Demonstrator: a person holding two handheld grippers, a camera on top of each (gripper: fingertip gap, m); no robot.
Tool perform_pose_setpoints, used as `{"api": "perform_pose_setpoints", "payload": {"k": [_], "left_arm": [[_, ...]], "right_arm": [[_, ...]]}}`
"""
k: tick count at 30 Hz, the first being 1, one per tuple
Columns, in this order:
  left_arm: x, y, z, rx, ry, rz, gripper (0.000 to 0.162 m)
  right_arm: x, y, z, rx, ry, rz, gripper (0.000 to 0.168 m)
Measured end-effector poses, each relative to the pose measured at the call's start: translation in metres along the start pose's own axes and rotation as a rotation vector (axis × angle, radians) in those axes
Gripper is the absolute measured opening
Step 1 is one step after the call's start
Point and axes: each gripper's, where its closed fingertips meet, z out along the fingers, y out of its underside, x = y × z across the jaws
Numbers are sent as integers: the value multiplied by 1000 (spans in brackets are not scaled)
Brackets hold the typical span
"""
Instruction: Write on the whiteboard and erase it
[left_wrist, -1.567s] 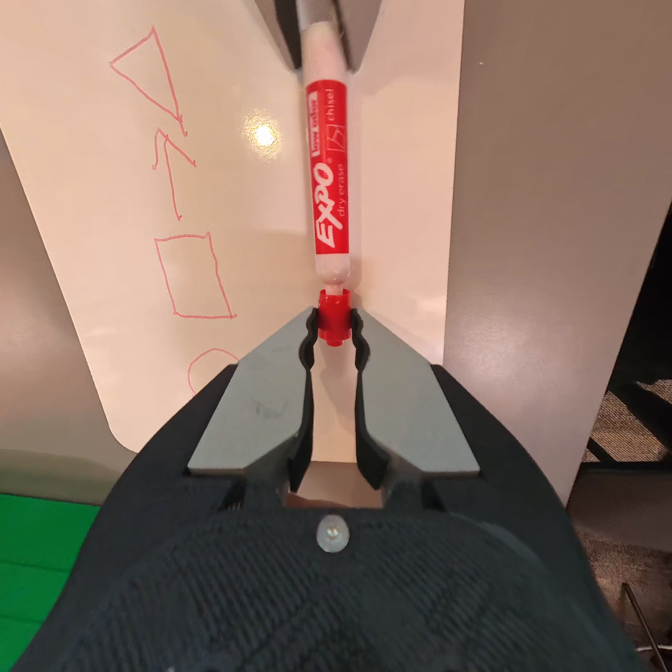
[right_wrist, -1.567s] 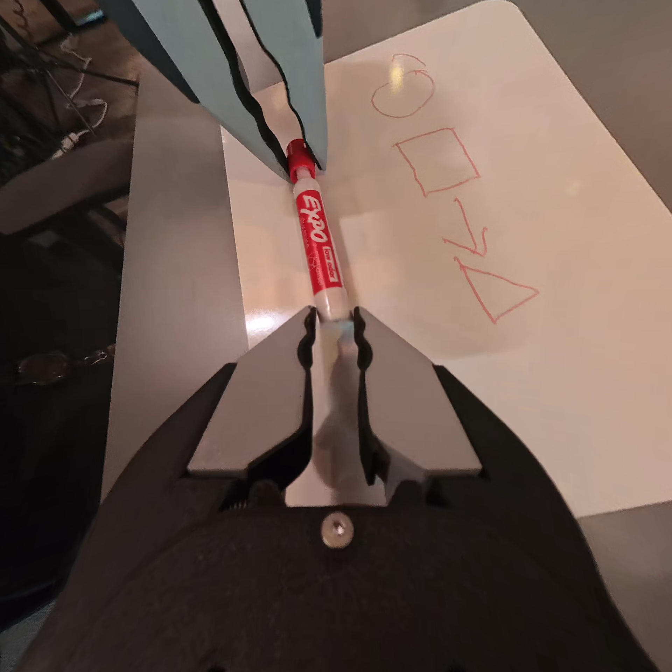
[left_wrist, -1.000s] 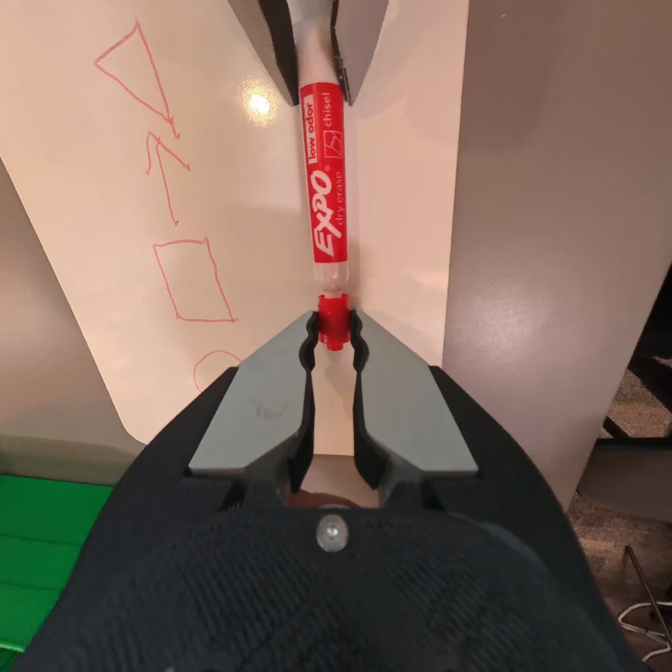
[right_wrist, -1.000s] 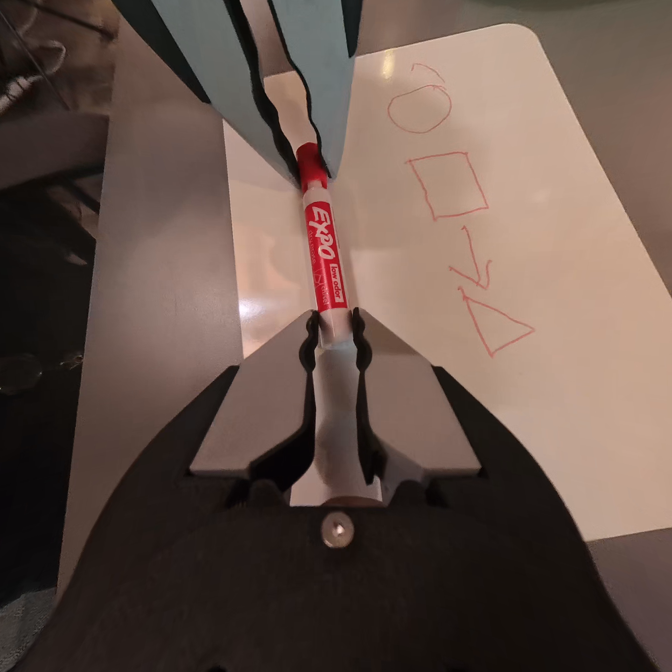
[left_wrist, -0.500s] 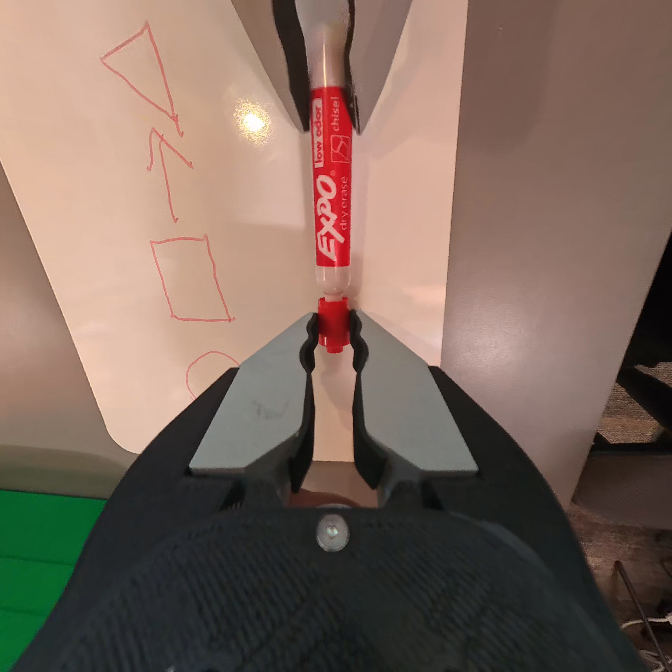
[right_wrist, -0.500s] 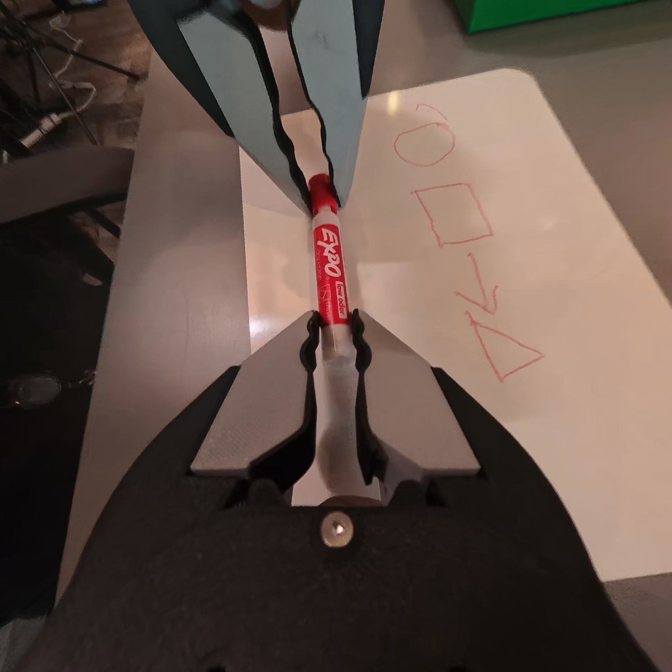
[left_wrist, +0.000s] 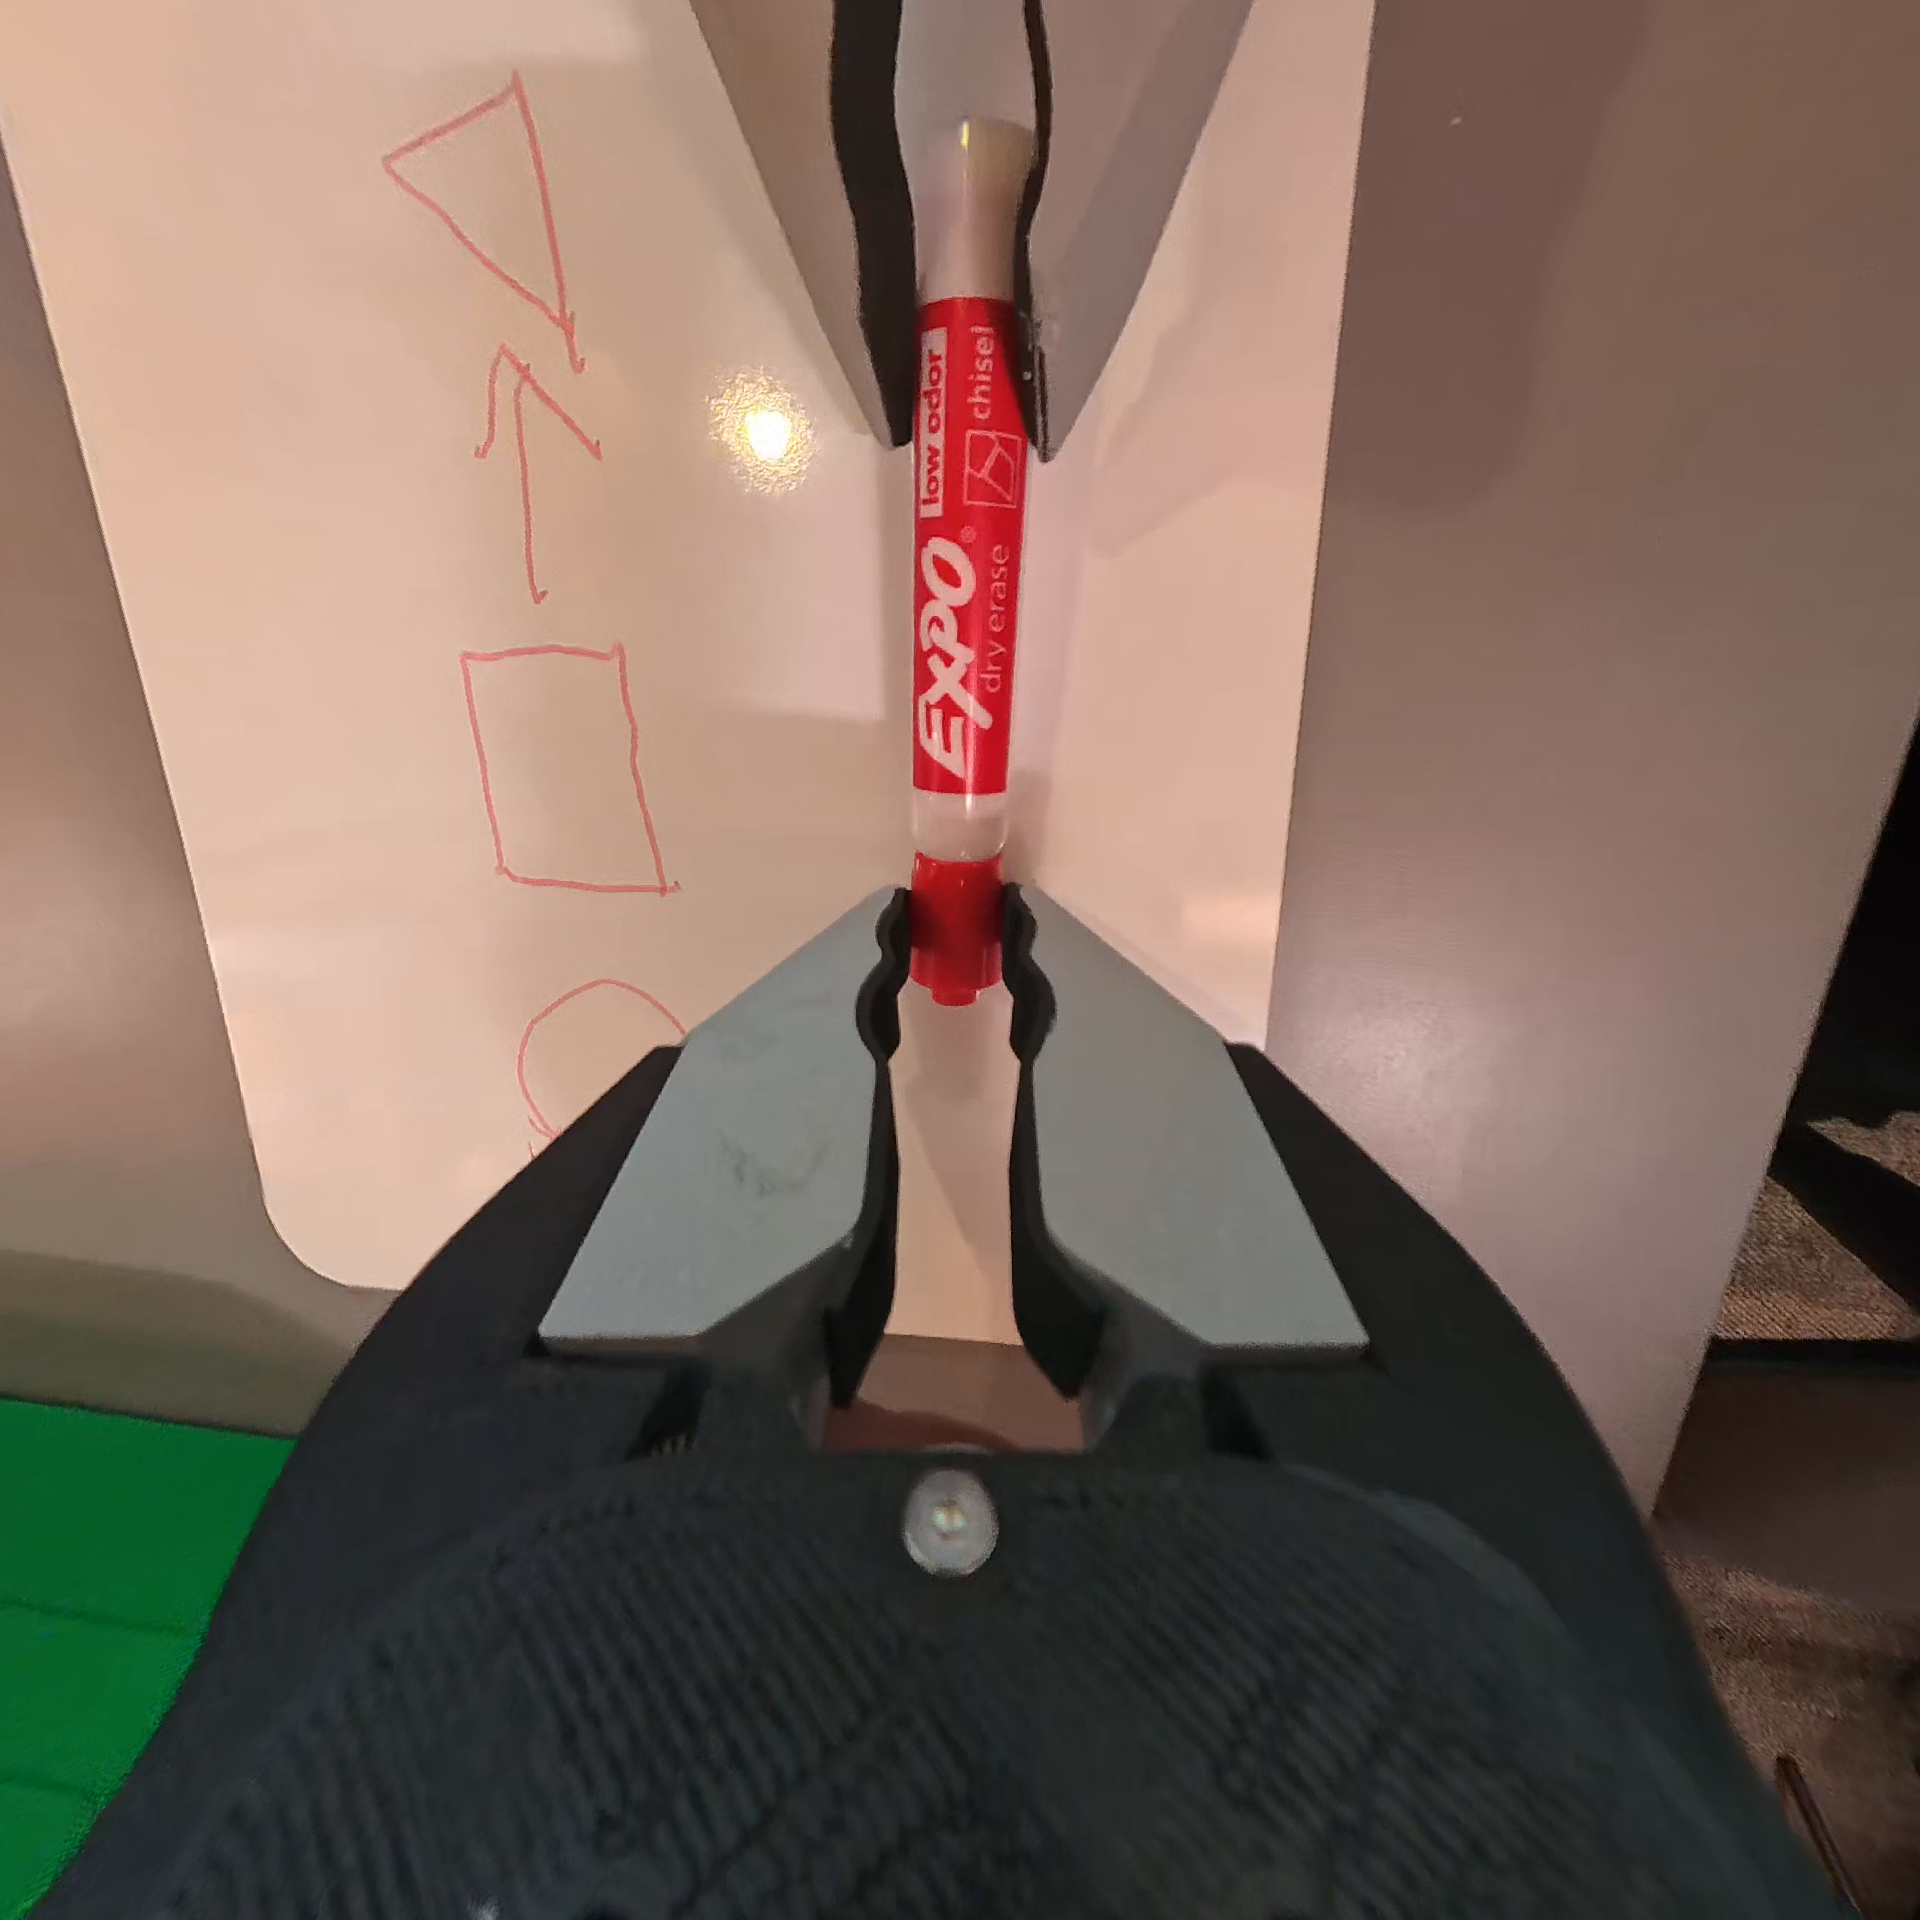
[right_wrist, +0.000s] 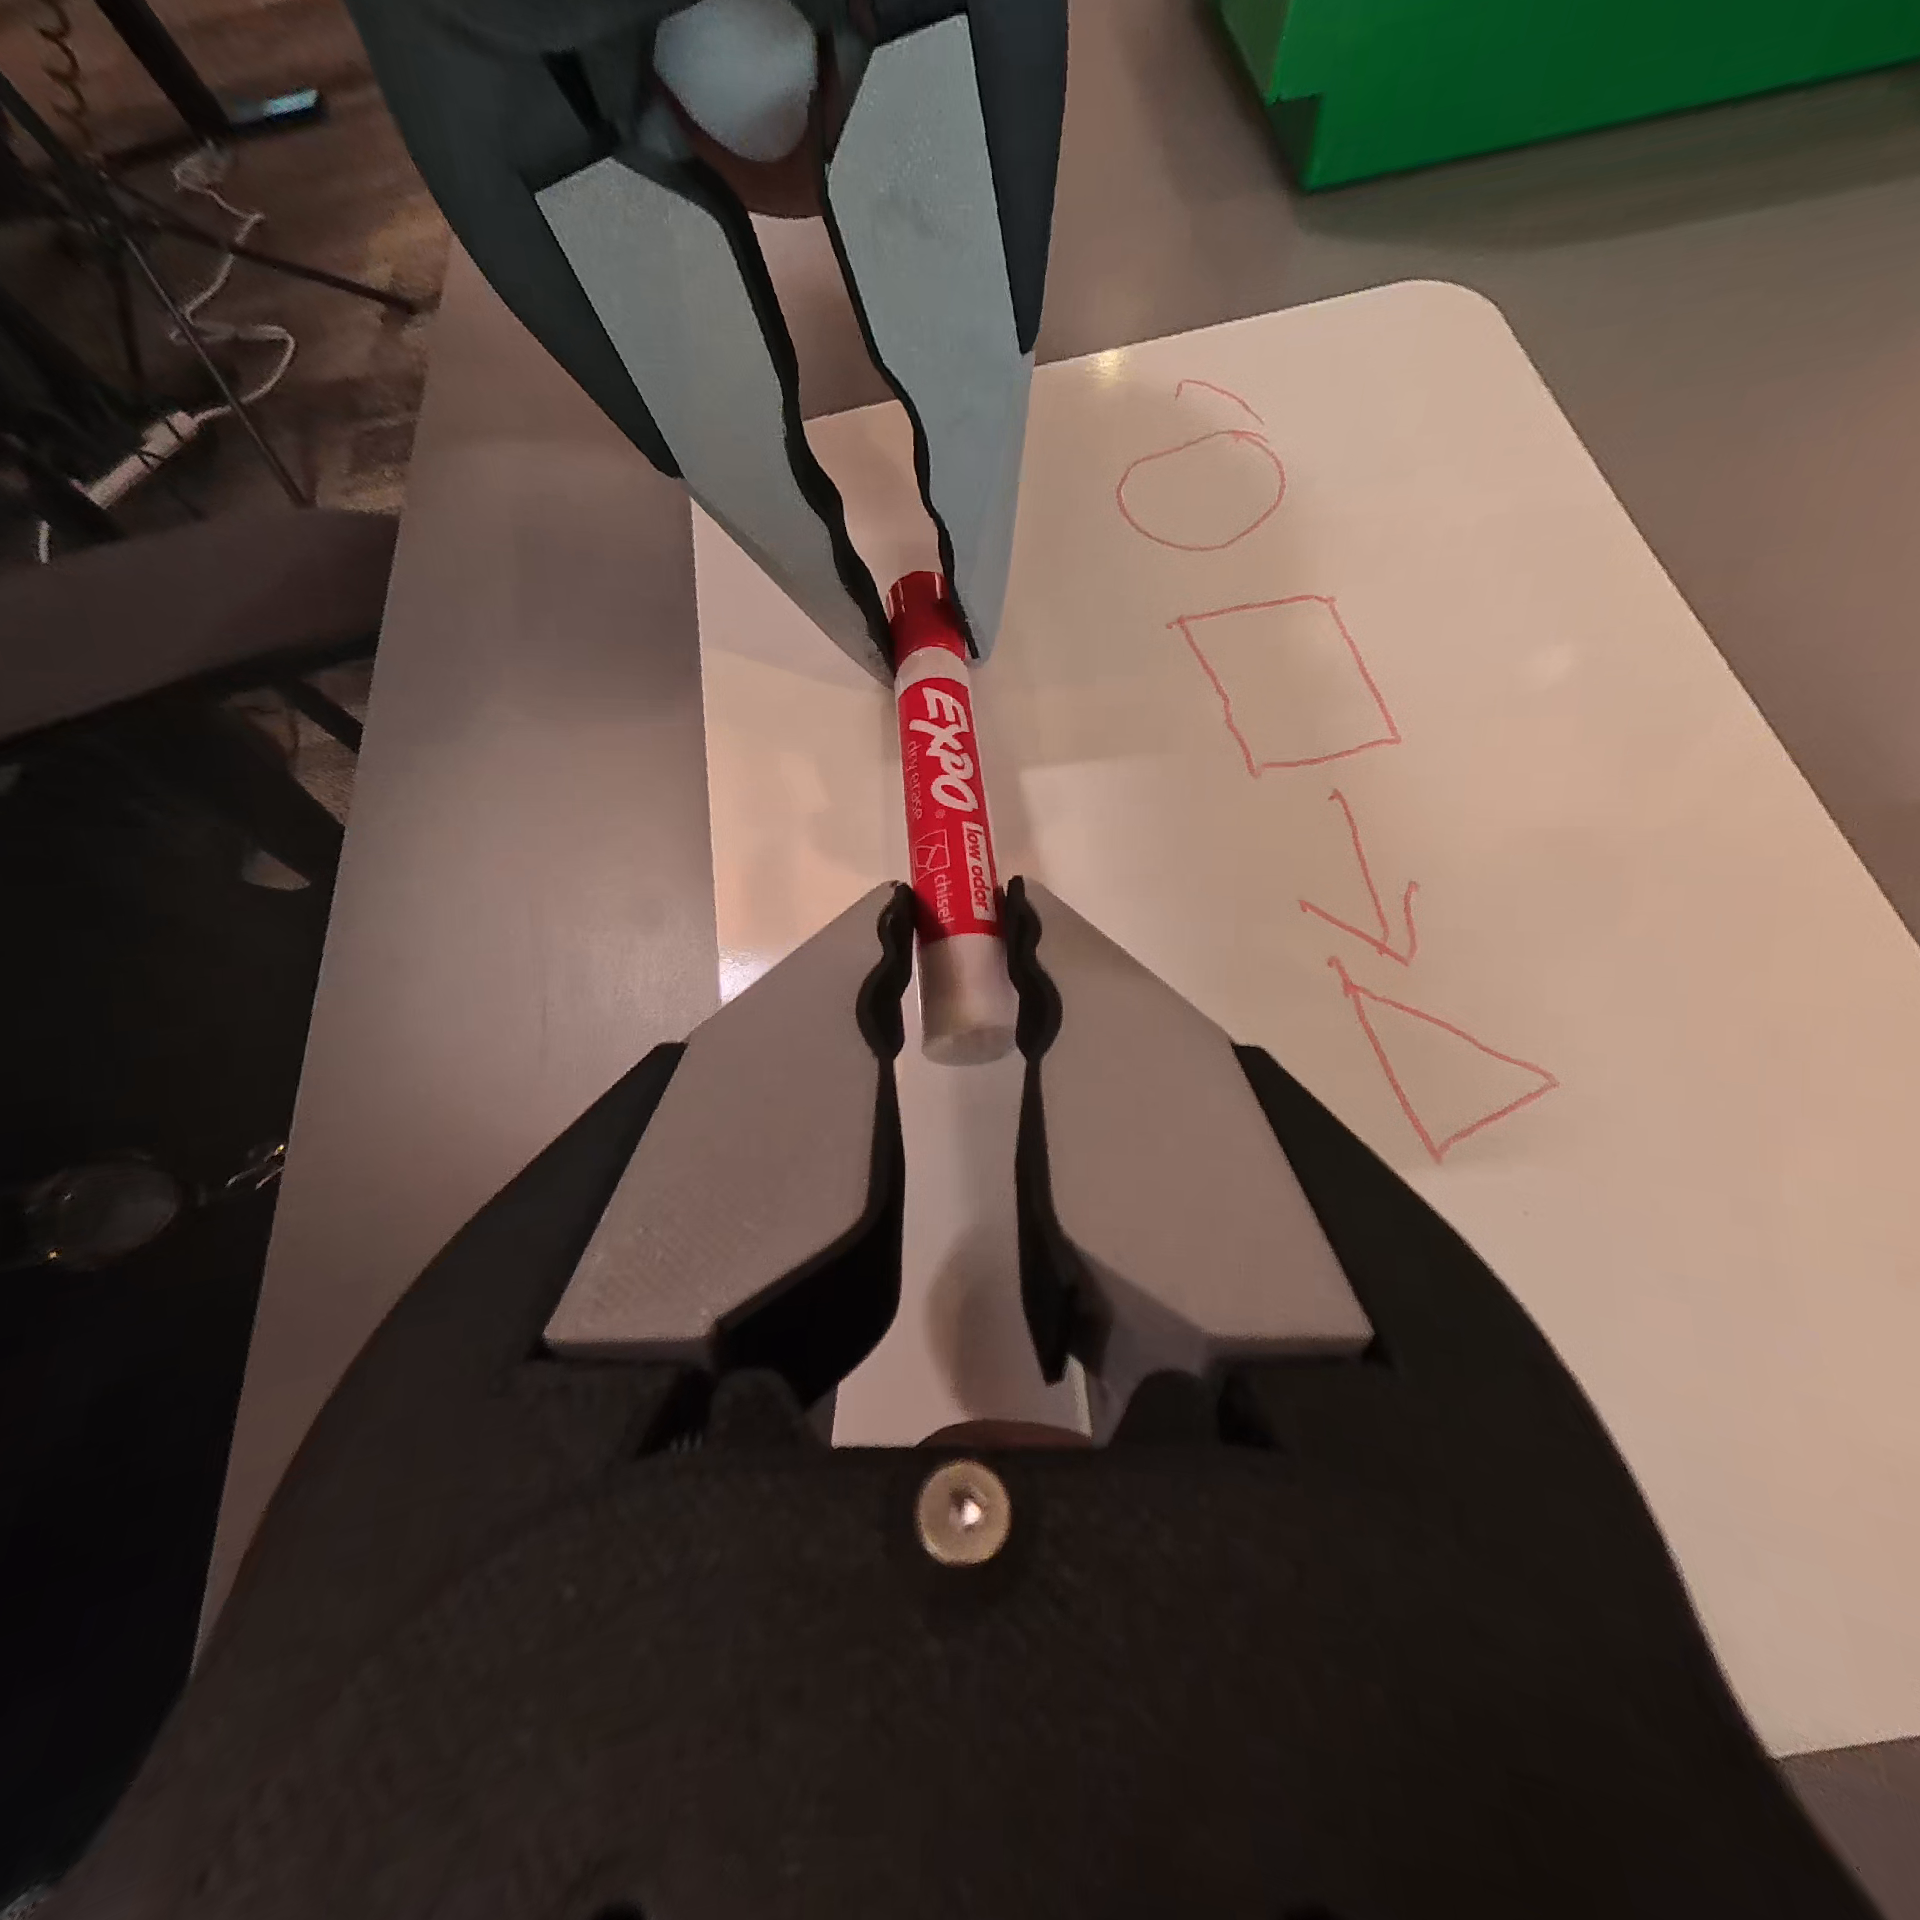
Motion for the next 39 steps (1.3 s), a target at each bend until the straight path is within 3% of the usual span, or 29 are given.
{"api": "perform_pose_setpoints", "payload": {"k": [9,16,25,39], "left_arm": [[1,2,-3,16,-81,68,16],[5,-21,-15,63,-127,102,16],[-3,-38,-36,144,-204,61,24],[-42,-37,-68,670,-177,-347,37]], "right_arm": [[-11,1,7,-16,-47,-28,15],[-14,10,13,-85,-49,-20,16],[-12,-6,-11,91,-76,75,16],[17,-17,-43,298,-128,292,15]]}}
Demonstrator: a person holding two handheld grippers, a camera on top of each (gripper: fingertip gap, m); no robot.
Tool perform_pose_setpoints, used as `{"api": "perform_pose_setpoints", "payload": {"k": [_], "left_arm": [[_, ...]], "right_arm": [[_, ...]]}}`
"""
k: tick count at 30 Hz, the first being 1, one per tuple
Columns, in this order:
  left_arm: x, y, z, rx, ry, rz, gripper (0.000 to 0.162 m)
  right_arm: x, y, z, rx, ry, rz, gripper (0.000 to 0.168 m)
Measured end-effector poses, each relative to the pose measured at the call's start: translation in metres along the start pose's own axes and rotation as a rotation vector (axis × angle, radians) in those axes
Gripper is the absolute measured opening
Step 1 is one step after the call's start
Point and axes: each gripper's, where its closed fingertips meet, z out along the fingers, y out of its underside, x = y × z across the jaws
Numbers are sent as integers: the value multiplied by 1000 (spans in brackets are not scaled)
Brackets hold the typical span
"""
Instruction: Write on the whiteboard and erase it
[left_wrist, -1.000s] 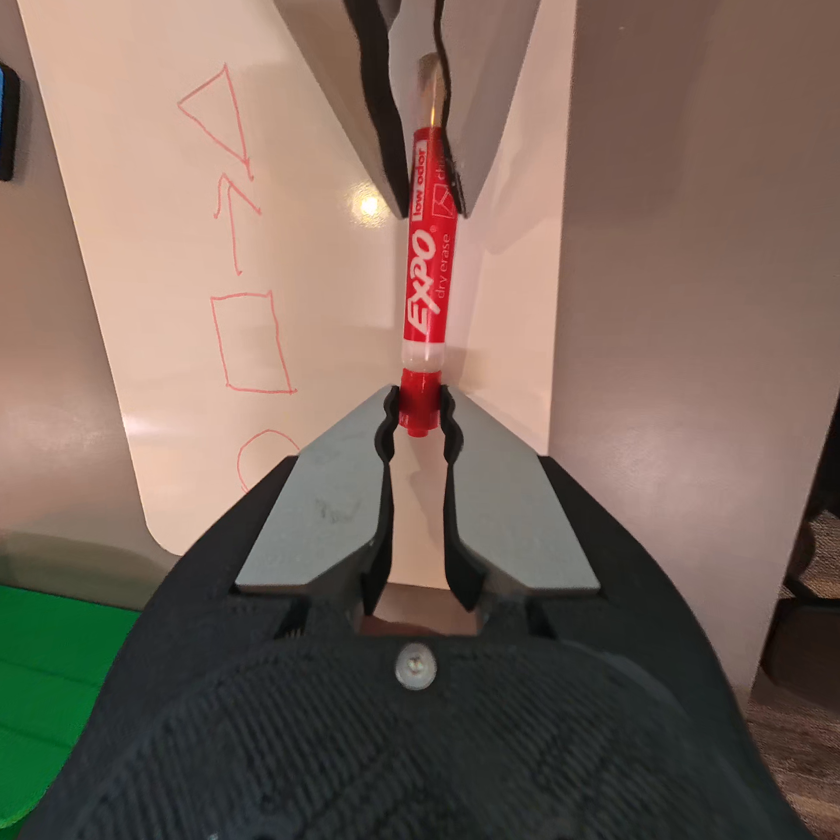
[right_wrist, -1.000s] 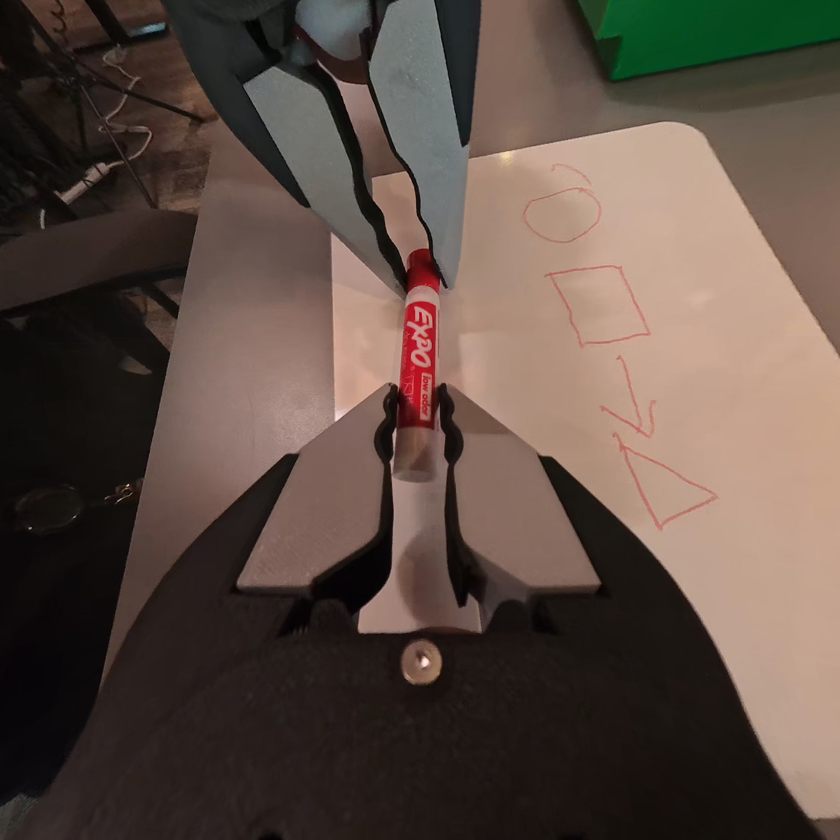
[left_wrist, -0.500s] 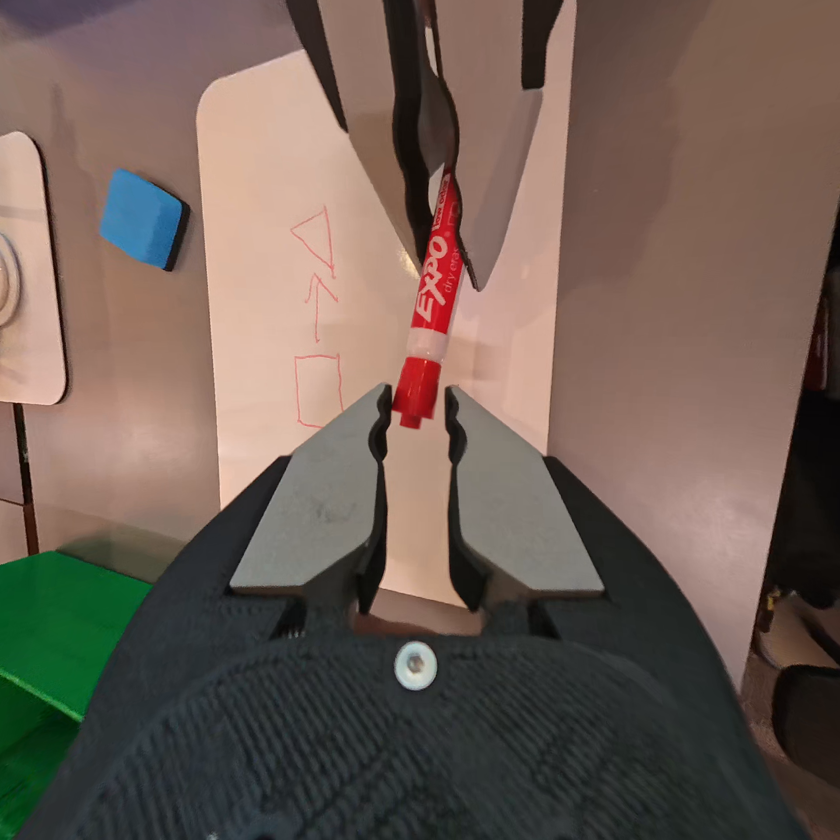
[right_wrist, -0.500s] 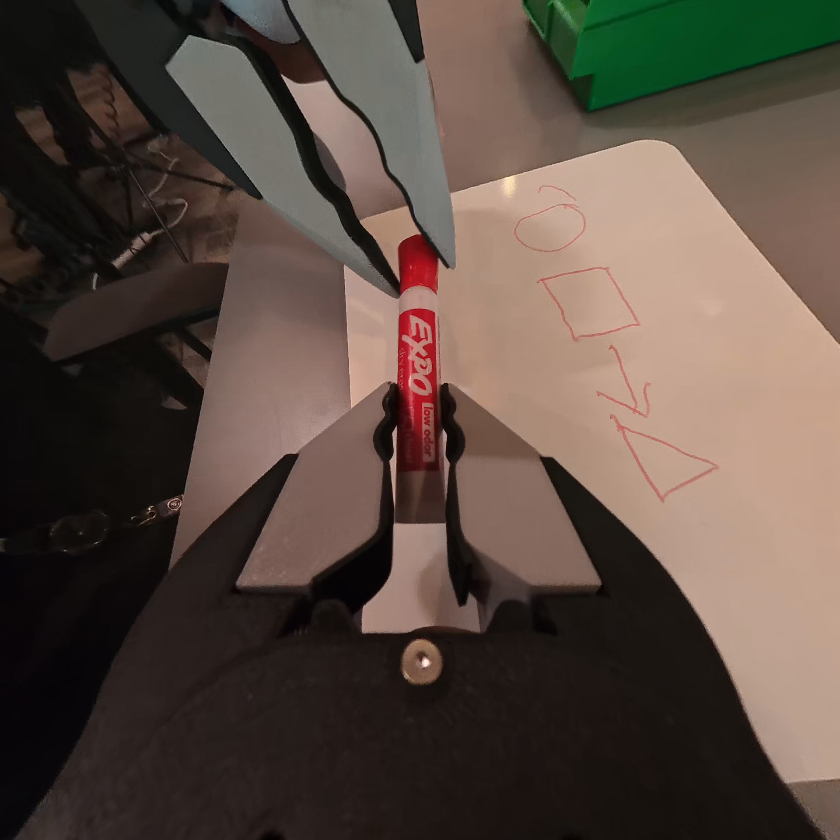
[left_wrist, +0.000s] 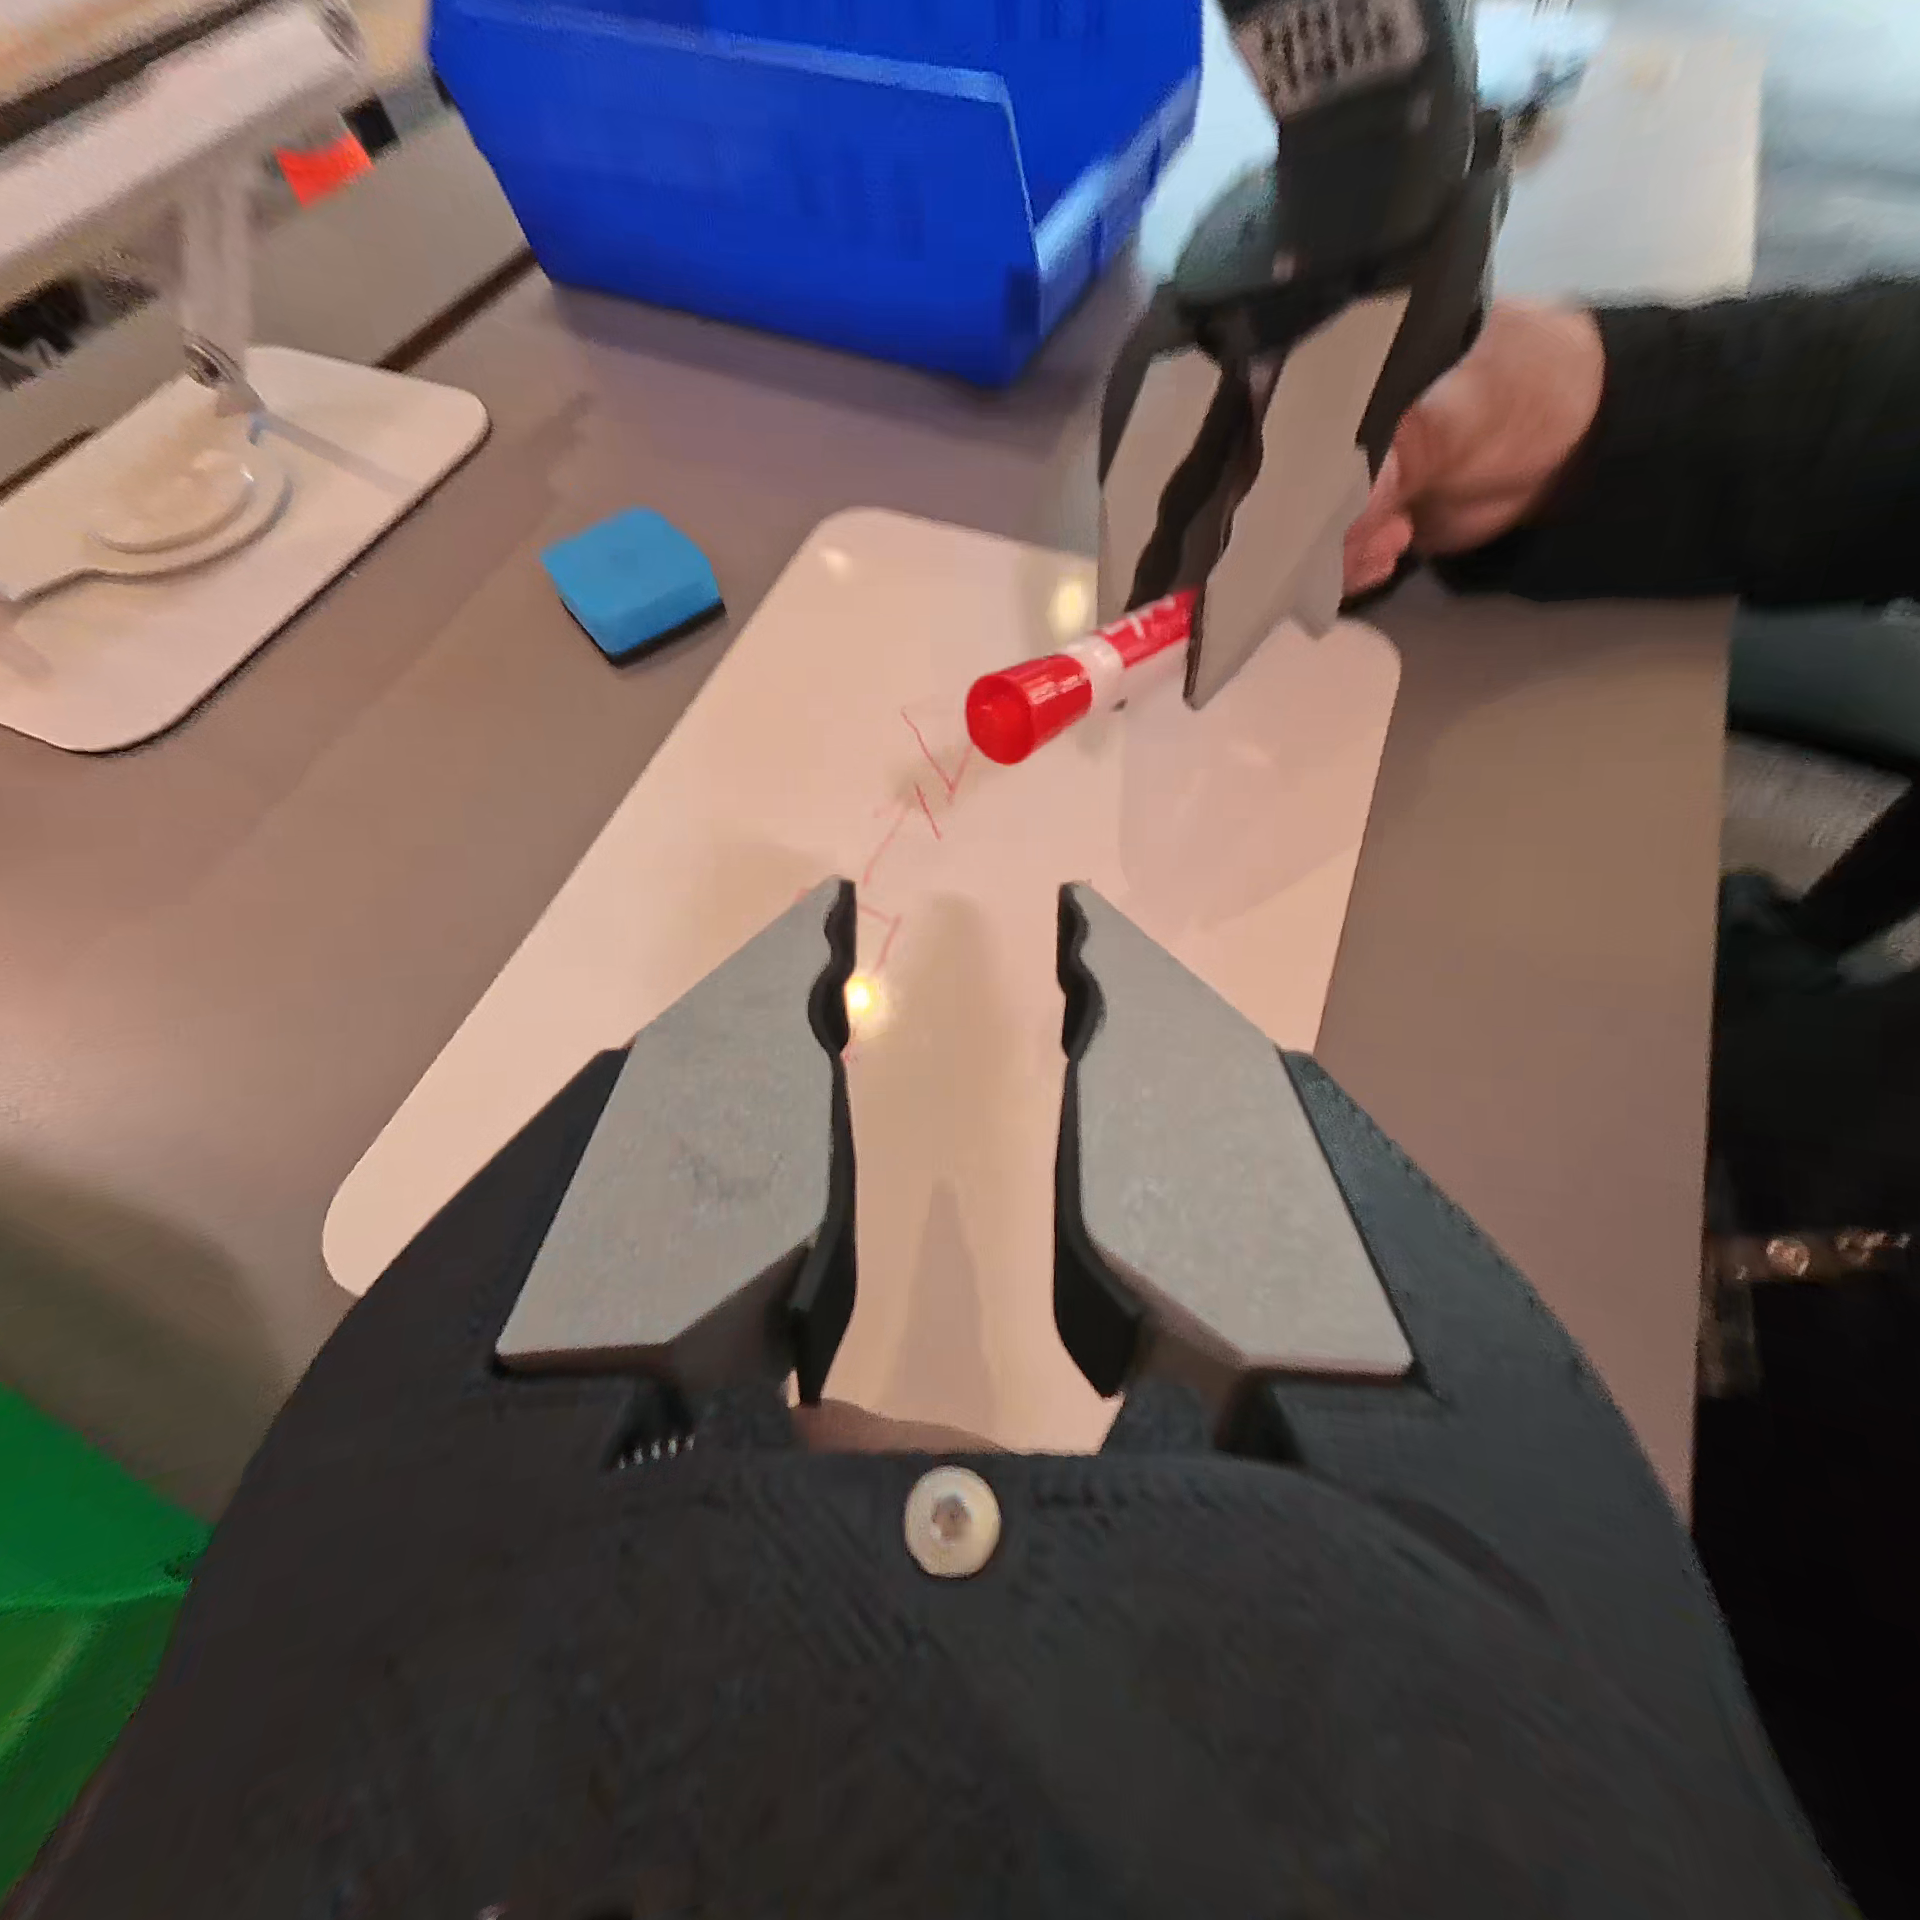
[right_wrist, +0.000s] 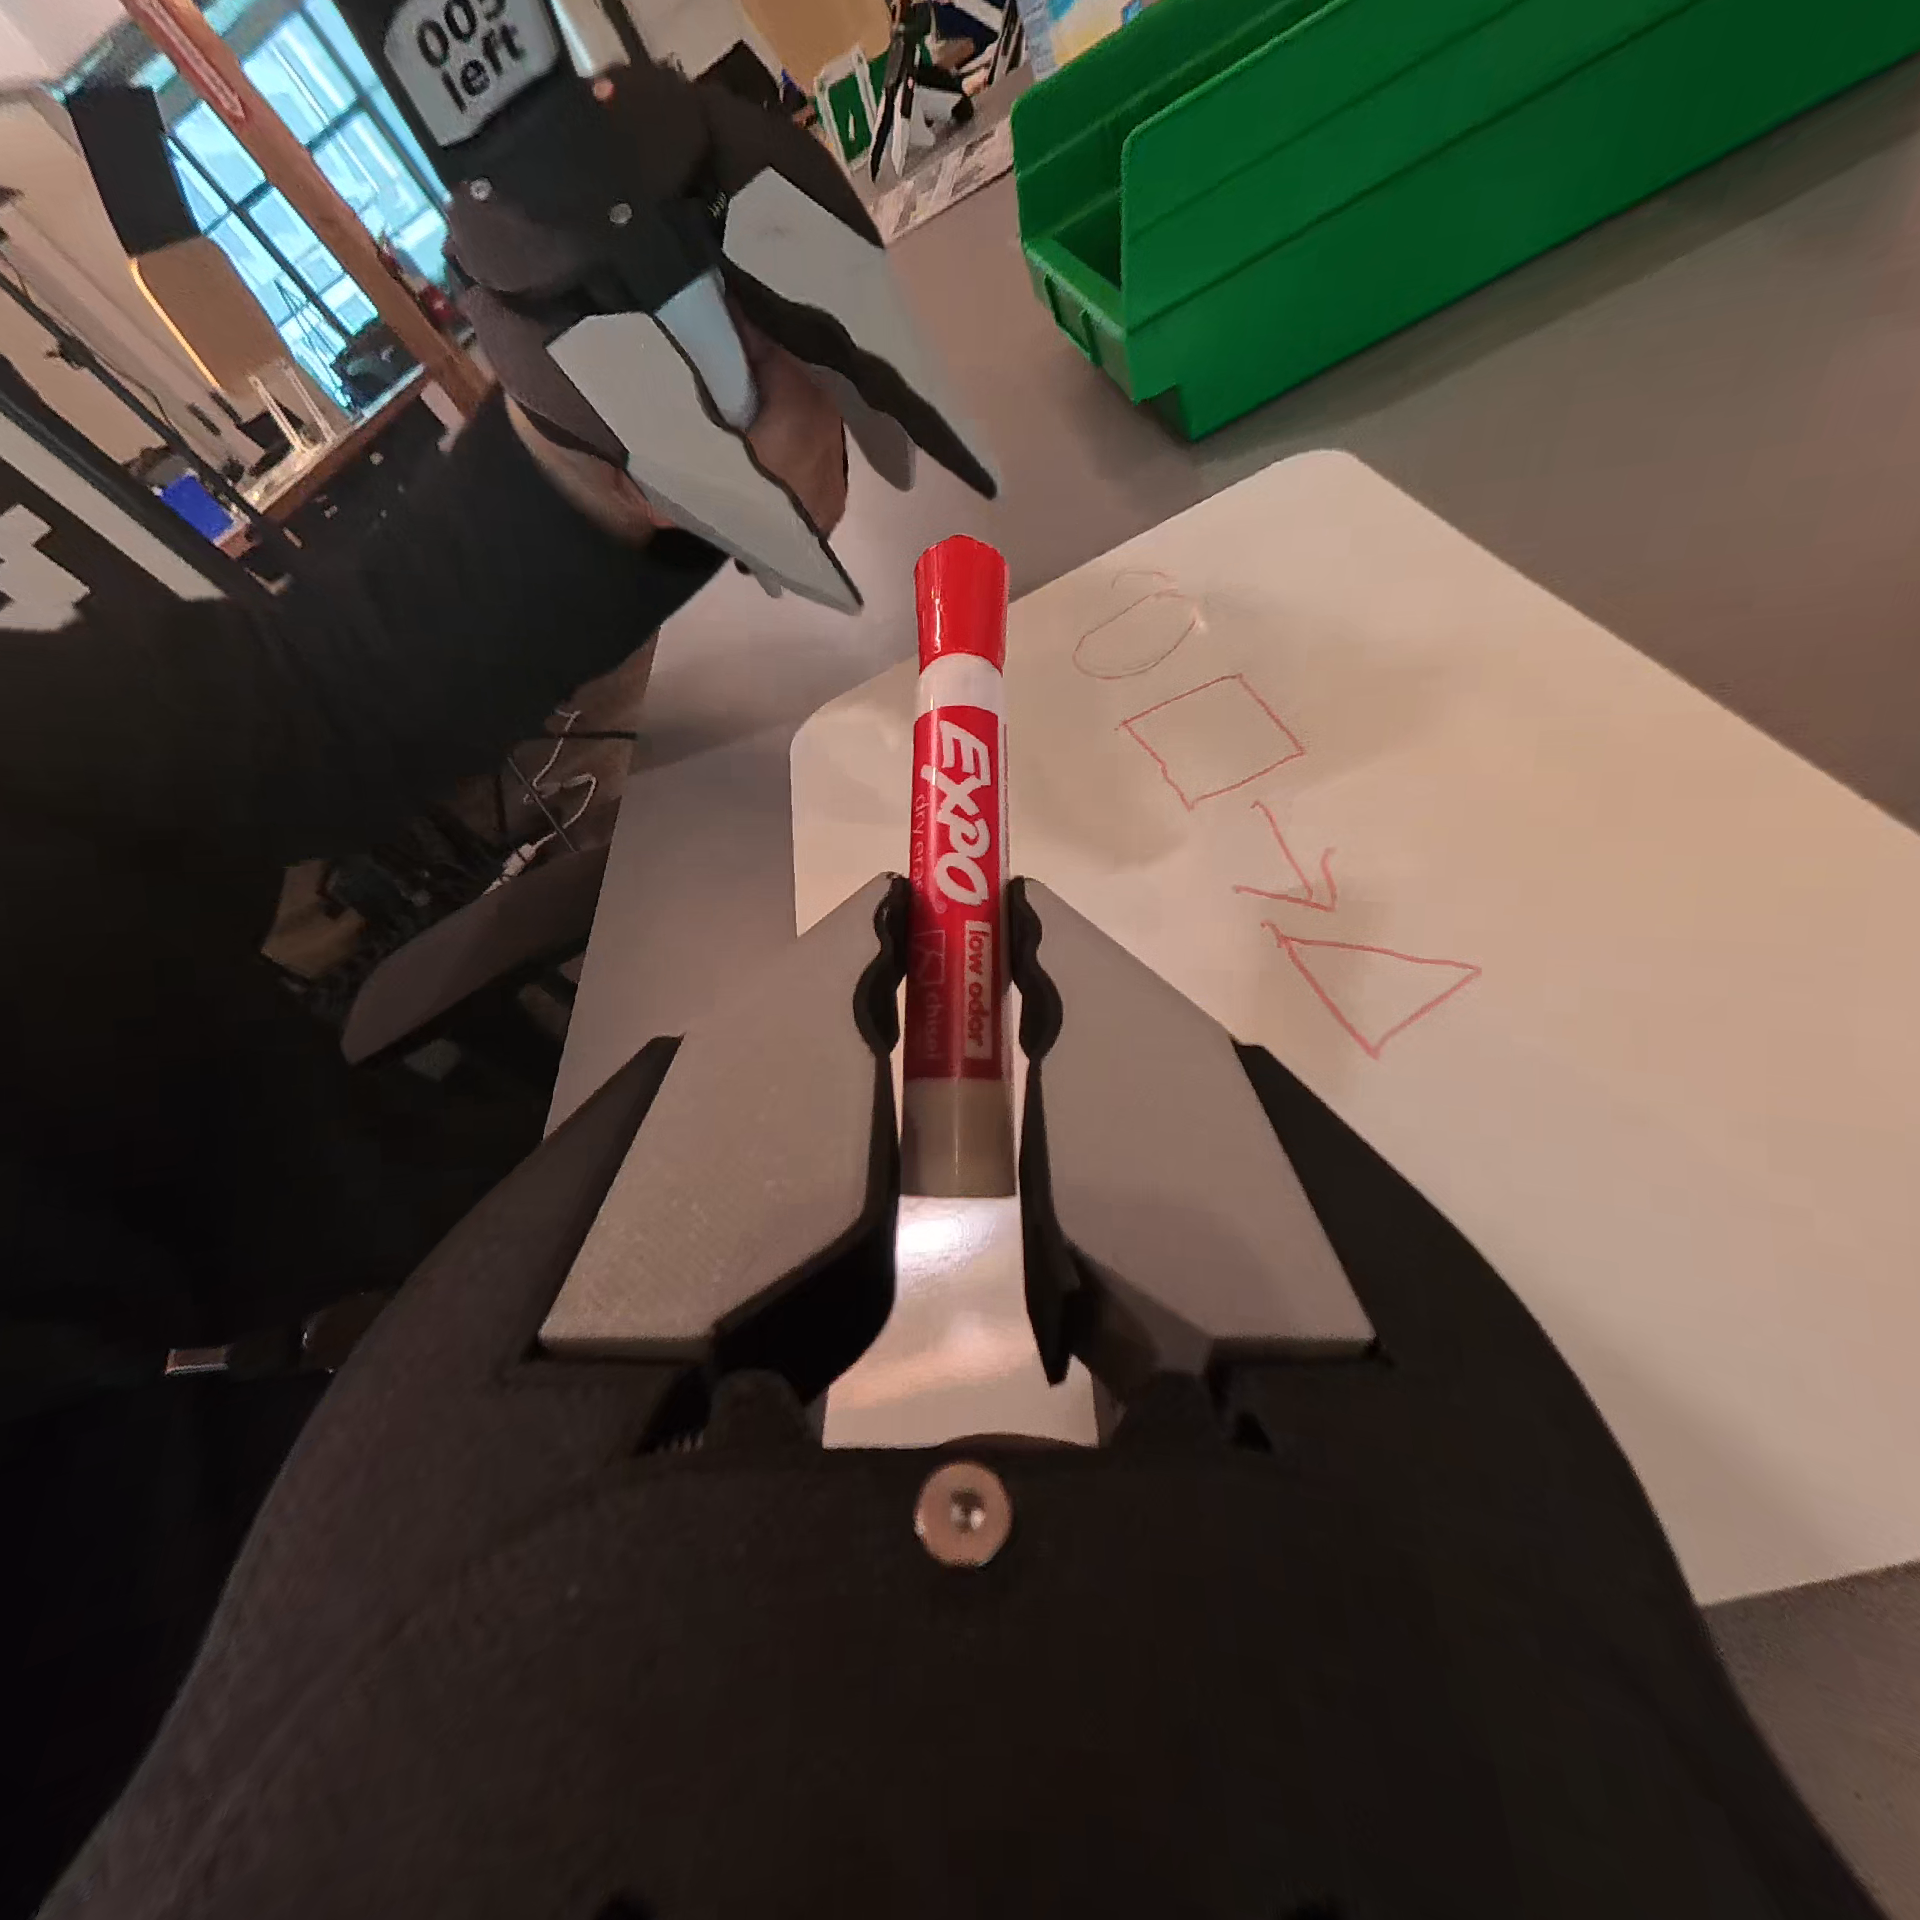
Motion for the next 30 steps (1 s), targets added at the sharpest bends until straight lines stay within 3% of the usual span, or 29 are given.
{"api": "perform_pose_setpoints", "payload": {"k": [4,9,14,18,23,26,30], "left_arm": [[-15,-19,-9,183,2,-101,37],[-17,-20,0,321,15,-148,36],[-18,-12,2,345,6,-139,31],[-34,-5,-3,340,-60,-175,31],[-44,-4,-6,367,-94,-219,29],[-45,0,-3,345,-107,-216,29],[-46,0,-1,340,-122,-204,28]], "right_arm": [[5,-12,-12,82,-5,40,15],[6,-34,-37,213,2,28,16],[7,-73,-93,464,75,-57,16],[27,-95,-166,677,360,-130,16],[63,-86,-250,770,839,-156,16],[87,-70,-283,728,1071,-96,16],[113,-56,-302,612,1238,-62,16]]}}
